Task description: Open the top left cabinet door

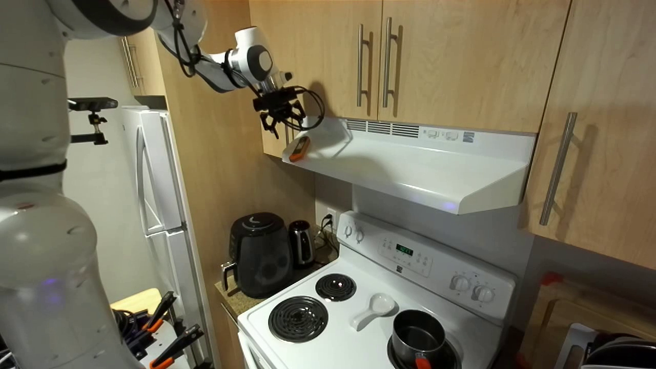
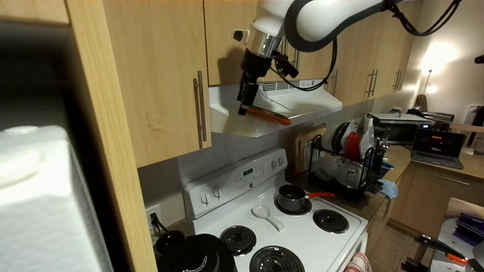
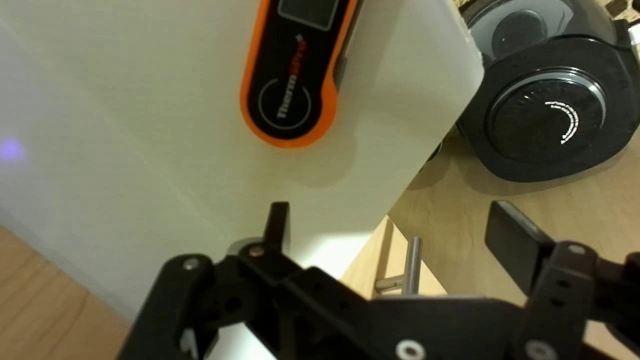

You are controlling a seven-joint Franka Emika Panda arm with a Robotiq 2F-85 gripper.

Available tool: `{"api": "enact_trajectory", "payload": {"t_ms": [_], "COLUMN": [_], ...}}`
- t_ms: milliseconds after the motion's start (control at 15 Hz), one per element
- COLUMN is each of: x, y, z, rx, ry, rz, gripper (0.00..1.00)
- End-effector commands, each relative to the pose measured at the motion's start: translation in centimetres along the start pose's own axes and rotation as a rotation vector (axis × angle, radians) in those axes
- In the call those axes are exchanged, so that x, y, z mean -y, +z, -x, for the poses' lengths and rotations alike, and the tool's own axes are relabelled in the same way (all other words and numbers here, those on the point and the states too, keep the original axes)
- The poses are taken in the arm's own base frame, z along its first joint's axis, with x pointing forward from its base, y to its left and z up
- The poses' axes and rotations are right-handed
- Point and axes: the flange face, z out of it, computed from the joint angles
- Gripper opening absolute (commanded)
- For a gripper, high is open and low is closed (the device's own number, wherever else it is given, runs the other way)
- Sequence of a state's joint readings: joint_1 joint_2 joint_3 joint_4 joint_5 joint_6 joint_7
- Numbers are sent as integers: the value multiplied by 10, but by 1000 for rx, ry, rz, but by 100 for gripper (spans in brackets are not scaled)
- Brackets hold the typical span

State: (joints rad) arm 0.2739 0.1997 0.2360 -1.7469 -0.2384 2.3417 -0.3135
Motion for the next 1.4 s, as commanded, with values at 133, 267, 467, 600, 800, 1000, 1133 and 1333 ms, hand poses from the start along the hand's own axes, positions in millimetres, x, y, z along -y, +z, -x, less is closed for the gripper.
{"api": "enact_trajectory", "payload": {"t_ms": [133,267,467,600,800,1000,1133,1333], "x": [5,12,18,18,15,8,3,4], "y": [9,13,21,26,30,36,37,35], "z": [-14,-19,-23,-24,-22,-17,-14,-15], "rx": [-90,-112,-114,-107,-100,-89,-85,-70], "ry": [-65,-77,-91,-87,-70,-66,-76,-81], "rz": [-38,-58,-81,-77,-44,-18,17,-5], "gripper": [100,100,100,100,100,100,100,100]}}
